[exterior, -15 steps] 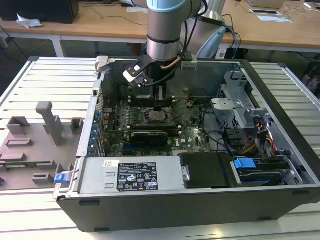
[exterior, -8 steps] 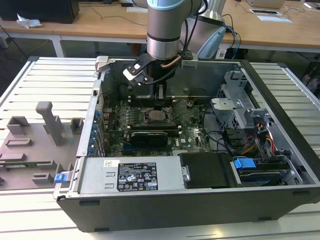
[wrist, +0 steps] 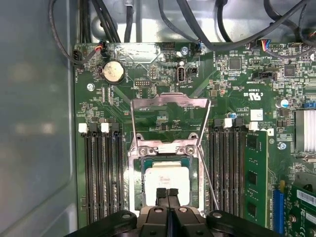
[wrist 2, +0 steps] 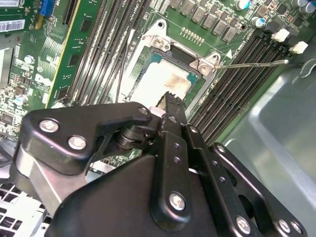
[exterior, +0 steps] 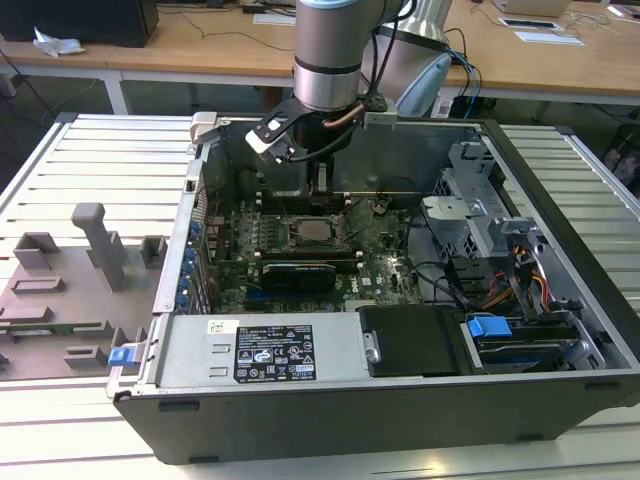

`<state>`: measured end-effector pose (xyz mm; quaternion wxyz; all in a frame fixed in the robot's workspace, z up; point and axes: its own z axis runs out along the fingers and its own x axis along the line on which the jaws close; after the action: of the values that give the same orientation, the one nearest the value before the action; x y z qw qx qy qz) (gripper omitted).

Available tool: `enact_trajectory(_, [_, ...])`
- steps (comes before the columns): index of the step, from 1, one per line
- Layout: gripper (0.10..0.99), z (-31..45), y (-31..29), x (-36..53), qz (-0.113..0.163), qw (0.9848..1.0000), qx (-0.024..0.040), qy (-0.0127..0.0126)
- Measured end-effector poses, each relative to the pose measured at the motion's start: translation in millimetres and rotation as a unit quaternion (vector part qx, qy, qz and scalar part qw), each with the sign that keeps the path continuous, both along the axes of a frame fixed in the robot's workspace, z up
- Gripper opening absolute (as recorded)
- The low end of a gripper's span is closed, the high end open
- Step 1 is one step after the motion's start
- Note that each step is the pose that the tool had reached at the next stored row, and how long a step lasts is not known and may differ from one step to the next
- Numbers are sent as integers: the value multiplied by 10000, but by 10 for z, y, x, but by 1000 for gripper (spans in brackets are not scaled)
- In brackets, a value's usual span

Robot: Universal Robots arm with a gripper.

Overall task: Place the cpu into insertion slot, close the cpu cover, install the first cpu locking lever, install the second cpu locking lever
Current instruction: 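Place the cpu into insertion slot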

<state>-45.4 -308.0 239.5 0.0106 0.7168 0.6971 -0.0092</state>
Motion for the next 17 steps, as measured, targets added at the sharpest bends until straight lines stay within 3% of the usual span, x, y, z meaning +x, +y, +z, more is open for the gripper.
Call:
enact_trajectory(11, [106, 211, 0, 0, 0, 10000, 0, 0])
enact_trajectory(17, [106, 393, 0, 0, 0, 10000, 0, 0])
